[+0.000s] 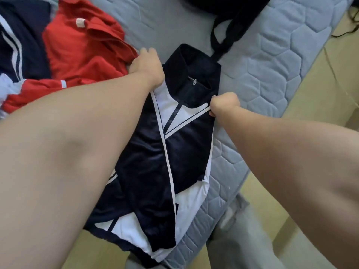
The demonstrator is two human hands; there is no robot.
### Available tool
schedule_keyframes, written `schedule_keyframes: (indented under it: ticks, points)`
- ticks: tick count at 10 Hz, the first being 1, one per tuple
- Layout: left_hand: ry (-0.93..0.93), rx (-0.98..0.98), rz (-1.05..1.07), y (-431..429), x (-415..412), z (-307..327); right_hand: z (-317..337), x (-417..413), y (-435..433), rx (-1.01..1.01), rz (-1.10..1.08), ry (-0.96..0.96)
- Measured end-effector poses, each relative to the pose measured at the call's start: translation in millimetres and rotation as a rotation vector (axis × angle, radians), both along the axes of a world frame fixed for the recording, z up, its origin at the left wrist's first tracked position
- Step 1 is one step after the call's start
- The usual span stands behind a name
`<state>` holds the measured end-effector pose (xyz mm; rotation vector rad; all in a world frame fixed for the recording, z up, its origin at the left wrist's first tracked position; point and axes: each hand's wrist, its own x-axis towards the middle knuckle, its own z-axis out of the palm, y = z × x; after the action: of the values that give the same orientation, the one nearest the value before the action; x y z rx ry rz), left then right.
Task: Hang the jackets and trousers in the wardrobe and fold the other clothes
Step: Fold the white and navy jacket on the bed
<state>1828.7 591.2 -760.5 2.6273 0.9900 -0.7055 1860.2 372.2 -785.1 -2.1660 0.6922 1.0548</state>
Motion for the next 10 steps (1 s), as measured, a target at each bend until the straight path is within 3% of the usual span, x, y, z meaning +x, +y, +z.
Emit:
schedule_keyframes:
  ticks: [2,3,4,5,6,8,10]
  points:
    - [0.217,0.020,-0.146,8,40,-9,-5,7,-5,0.209,-0.142,0.165]
    - [0.301,0.040,-0.257,8,50,0,4,12,-7,0.248,-0.292,0.152]
    - [0.278,0.080,-0.269,11,68,12,4,29,-12,0.036,0.230,-0.004]
    - [0.110,0.058,-0.202,10,92,28,21,64,-11,0.131,-0.118,-0.132]
    - [-0.044,-0.003,-0.128,7,108,40,40,91,-12,0.122,-0.061,-0.232]
    - [-0.130,-0.120,-0.161,18,64,63,77,40,-15,0.085,0.394,-0.340]
    - [-0.179,-0.160,-0.273,28,-55,97,105,-73,-13,0.141,1.002,-0.446]
